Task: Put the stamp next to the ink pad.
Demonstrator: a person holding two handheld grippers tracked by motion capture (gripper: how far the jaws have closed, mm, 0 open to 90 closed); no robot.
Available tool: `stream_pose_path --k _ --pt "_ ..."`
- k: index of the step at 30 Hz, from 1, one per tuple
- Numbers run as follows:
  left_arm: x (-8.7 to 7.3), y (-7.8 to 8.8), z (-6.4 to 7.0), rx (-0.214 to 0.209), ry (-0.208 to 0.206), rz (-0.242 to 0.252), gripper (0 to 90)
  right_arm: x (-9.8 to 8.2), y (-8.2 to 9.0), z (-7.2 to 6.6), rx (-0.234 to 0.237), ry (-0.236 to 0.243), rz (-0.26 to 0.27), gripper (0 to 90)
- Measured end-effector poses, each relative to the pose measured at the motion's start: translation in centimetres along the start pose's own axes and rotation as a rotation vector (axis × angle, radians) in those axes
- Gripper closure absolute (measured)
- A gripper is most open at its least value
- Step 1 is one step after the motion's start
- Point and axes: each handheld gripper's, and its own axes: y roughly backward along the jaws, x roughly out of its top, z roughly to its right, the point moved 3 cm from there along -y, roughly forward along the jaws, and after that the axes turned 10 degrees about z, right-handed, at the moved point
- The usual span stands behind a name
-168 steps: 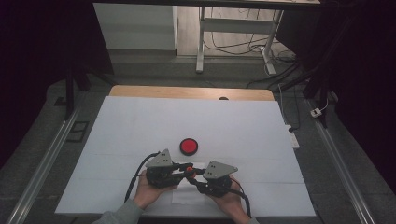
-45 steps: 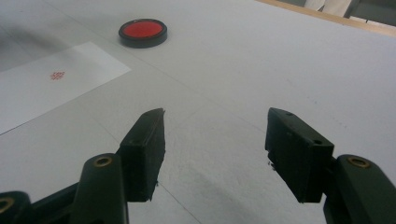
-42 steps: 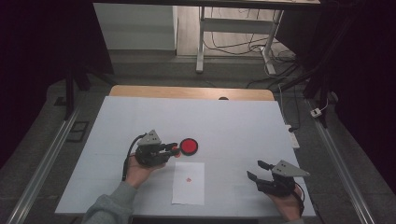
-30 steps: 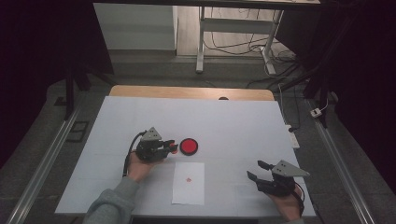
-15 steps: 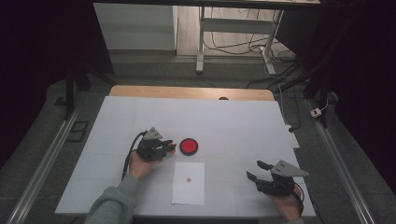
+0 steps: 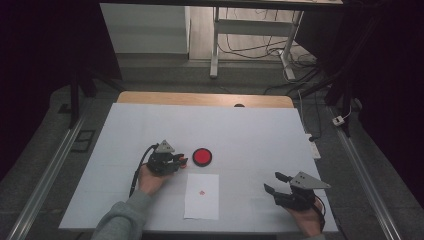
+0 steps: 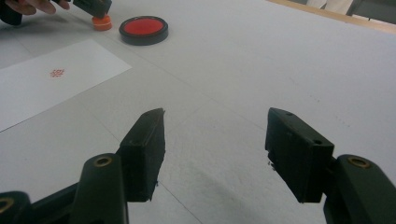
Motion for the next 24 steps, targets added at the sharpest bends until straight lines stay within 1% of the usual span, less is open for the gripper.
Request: stream_pose_path --k 5,7,11,15,18,21,24 --pt "-0.2 0.1 0.1 -0.002 -0.002 0.006 70.9 0.0 0.0 0.0 -0.001 0.0 -0.002 37.5" --pt "-0.2 0.1 0.2 -0.003 -0.002 0.005 69.0 0.0 0.0 0.0 -0.003 0.001 -0.004 37.4" --pt "-0.2 0.0 0.4 0.008 -0.014 -0.007 57.7 0.0 0.0 0.0 -0.002 0.001 -0.001 37.4" --pt "0.1 0.2 0.5 0.015 -0.008 0.014 46.8 0.0 0.0 0.1 -0.002 0.0 0.002 37.4" --pt "0.3 0.4 0.6 0.023 0.004 0.028 39.6 0.0 0.0 0.1 -0.002 0.001 0.0 37.4" --pt "0.5 0.7 0.5 0.026 0.025 0.046 33.8 0.0 0.0 0.1 -0.001 -0.001 0.002 37.4" --pt "0.6 1.1 0.5 0.021 0.036 0.058 31.6 0.0 0.0 0.1 -0.004 0.001 0.0 37.3"
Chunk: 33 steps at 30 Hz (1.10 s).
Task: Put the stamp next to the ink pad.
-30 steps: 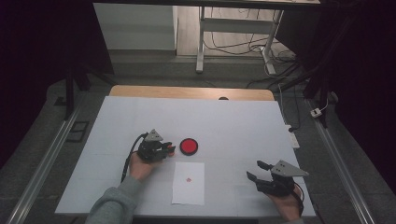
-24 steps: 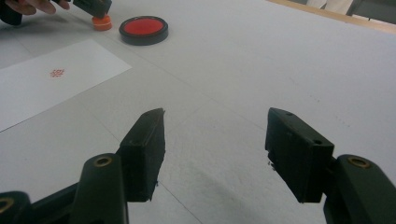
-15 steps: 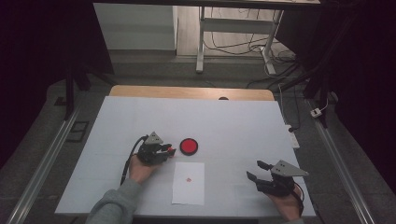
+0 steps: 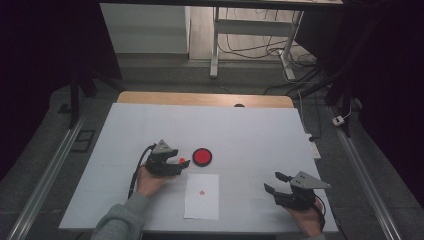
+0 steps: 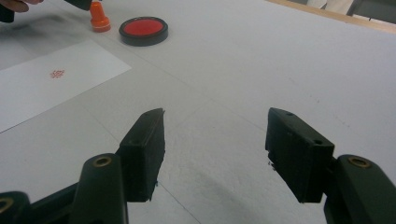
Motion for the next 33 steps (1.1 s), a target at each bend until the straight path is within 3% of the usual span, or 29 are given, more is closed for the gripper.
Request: stream_pose_path --k 7,16,24,33 --pt "0.5 1.3 0.6 -0.012 -0.014 0.006 29.4 0.1 -0.1 0.1 0.014 -0.009 0.007 37.3" --pt "0.5 4.3 1.8 -0.045 -0.049 -0.003 29.3 0.1 -0.2 0.2 0.029 -0.008 0.012 37.1" --pt "-1.0 8.1 1.9 -0.043 -0.054 -0.002 29.6 0.2 -0.1 -0.1 0.028 -0.002 0.014 37.0" --pt "-3.0 11.0 1.5 -0.038 -0.058 -0.013 29.6 0.1 -0.1 0.0 0.024 0.001 0.014 37.0"
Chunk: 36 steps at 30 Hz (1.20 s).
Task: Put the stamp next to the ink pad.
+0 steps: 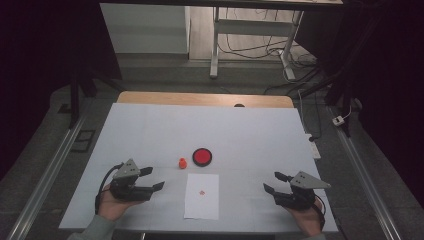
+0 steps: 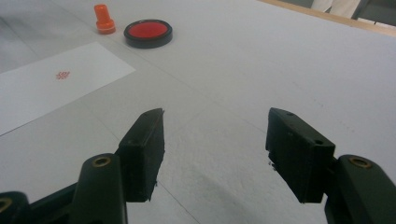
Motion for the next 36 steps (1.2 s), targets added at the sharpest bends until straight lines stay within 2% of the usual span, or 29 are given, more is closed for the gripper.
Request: stream_pose_path --k 10,36 --pt "-1.6 1.7 0.4 0.003 -0.007 -0.011 29.6 -0.1 0.1 0.1 -0.01 0.017 -0.008 37.0" --pt "-1.7 1.3 0.3 0.001 -0.004 -0.027 28.8 0.2 0.2 -0.2 -0.015 0.043 -0.001 36.9"
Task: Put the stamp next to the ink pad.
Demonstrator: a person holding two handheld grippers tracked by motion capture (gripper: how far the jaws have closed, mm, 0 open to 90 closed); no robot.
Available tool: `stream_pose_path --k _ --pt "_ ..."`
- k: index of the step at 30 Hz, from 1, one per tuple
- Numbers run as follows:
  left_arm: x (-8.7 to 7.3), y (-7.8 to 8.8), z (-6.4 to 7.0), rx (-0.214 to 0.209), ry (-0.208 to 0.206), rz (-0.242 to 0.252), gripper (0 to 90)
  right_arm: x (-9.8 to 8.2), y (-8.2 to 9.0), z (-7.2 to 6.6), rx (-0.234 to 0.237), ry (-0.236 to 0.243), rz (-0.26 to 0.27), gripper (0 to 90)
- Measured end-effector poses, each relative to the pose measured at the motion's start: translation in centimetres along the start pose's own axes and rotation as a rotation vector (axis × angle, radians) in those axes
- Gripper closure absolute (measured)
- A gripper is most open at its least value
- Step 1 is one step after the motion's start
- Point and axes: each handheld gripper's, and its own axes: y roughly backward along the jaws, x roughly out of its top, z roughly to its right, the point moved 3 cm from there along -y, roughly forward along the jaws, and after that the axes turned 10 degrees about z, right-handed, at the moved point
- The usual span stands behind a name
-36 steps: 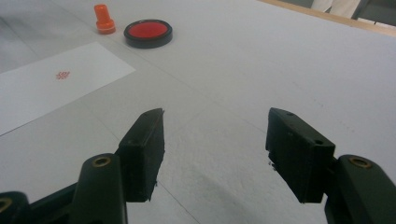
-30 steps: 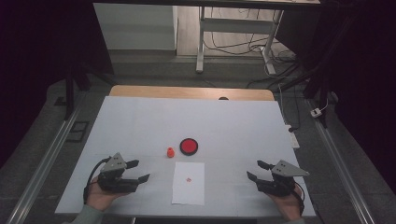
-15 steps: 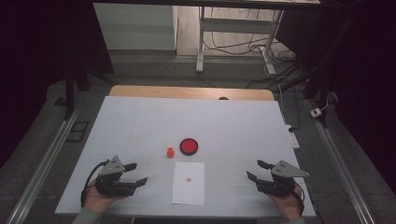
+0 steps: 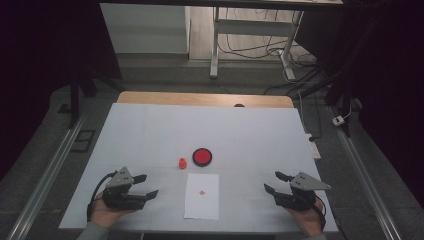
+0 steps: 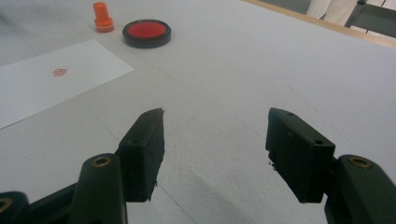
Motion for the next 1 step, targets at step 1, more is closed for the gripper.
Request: stream_pose_path --k 1 --pt "0.0 -0.01 0.0 0.0 0.0 0.0 28.7 0.0 -0.01 0.01 0.001 0.0 0.0 36.9"
